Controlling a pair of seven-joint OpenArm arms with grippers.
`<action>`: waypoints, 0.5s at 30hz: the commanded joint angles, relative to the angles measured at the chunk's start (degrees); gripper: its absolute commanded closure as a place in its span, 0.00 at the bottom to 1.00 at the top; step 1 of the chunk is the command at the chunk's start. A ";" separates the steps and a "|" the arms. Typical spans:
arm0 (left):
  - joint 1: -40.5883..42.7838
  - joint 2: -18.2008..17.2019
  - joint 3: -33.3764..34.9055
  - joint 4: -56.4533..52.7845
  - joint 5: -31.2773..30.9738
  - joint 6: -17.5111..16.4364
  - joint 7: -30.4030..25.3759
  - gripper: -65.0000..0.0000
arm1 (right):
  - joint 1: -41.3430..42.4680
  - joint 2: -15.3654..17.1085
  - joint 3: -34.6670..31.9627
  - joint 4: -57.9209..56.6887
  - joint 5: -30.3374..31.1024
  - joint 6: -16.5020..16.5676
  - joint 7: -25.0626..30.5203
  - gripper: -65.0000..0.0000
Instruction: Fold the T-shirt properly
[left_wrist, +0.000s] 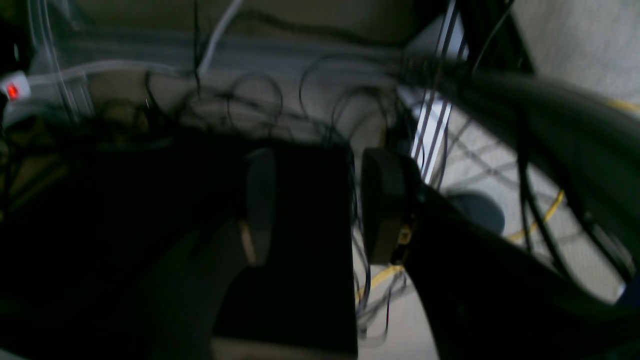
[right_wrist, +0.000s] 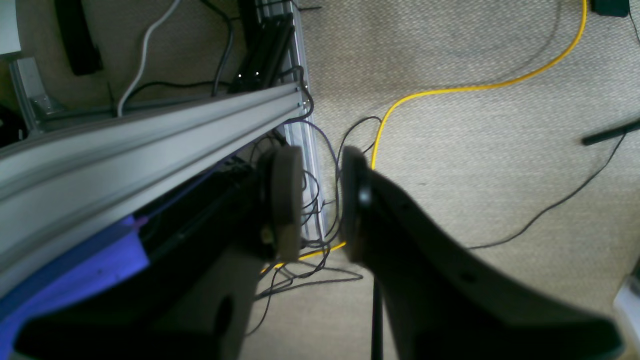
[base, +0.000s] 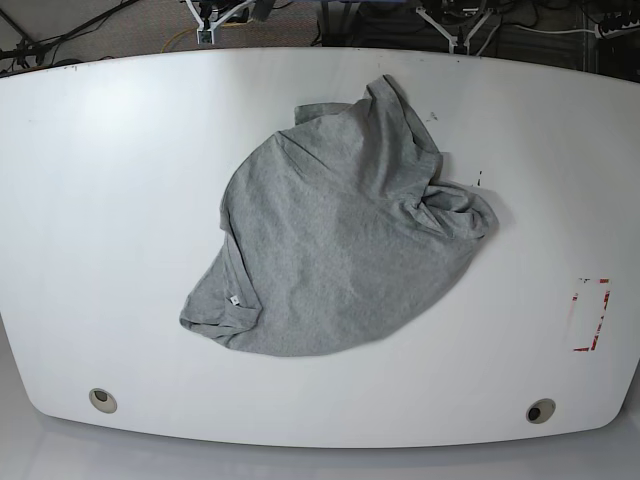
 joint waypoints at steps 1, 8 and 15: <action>1.32 -0.45 -0.06 0.15 -0.07 0.06 -2.20 0.62 | -0.62 -0.37 0.14 2.20 -0.04 0.28 0.68 0.79; 5.45 -0.45 -0.23 5.51 -0.25 0.06 -3.43 0.62 | -5.02 -1.07 0.31 7.12 0.31 0.28 0.41 0.79; 14.77 -0.54 -0.23 19.14 -0.25 0.06 -3.35 0.62 | -11.79 -1.07 0.49 15.12 0.40 0.28 0.41 0.79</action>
